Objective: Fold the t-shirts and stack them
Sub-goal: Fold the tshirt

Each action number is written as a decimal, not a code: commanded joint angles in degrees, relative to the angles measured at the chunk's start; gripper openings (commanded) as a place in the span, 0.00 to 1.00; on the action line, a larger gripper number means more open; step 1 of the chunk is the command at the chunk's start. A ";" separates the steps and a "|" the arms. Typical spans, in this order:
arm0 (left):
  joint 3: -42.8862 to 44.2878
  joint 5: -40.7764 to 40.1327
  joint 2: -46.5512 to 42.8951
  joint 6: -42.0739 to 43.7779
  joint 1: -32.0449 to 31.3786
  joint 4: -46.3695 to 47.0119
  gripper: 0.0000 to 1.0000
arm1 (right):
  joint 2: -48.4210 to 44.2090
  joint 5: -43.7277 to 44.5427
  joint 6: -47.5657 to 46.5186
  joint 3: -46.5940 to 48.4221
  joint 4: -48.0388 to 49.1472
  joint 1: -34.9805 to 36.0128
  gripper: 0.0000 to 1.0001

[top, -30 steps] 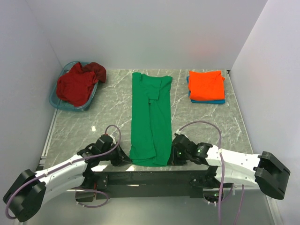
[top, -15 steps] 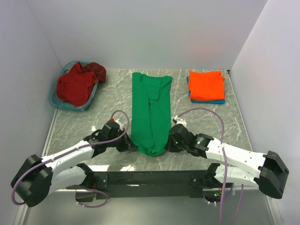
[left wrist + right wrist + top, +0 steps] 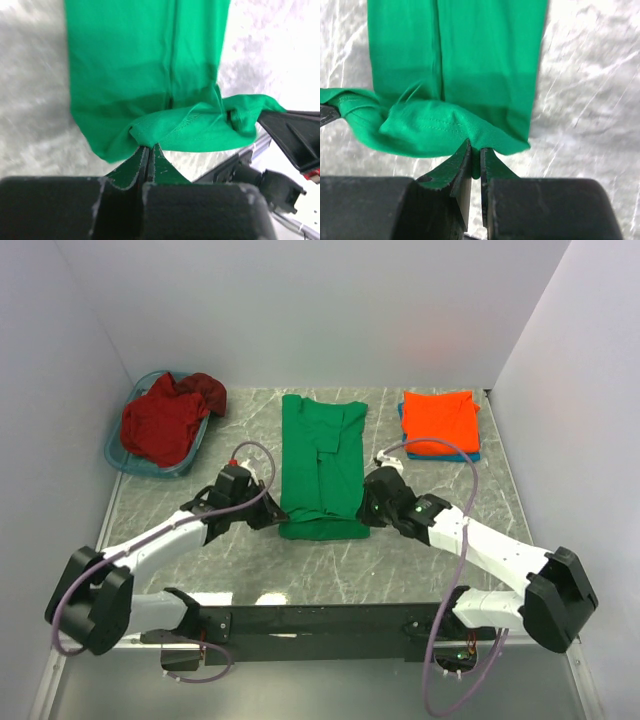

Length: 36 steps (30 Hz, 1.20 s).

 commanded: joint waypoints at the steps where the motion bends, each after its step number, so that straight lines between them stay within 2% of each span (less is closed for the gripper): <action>1: 4.49 1.52 3.01 2.87 2.22 3.50 0.00 | 2.32 -0.42 -3.71 4.54 3.60 -2.12 0.06; 19: 19.87 4.86 18.22 5.86 8.29 7.11 0.00 | 14.19 -5.78 -8.64 17.29 6.50 -10.64 0.05; 36: 28.41 7.41 30.34 6.39 11.72 9.31 0.00 | 26.31 -10.88 -10.66 26.70 6.15 -15.48 0.05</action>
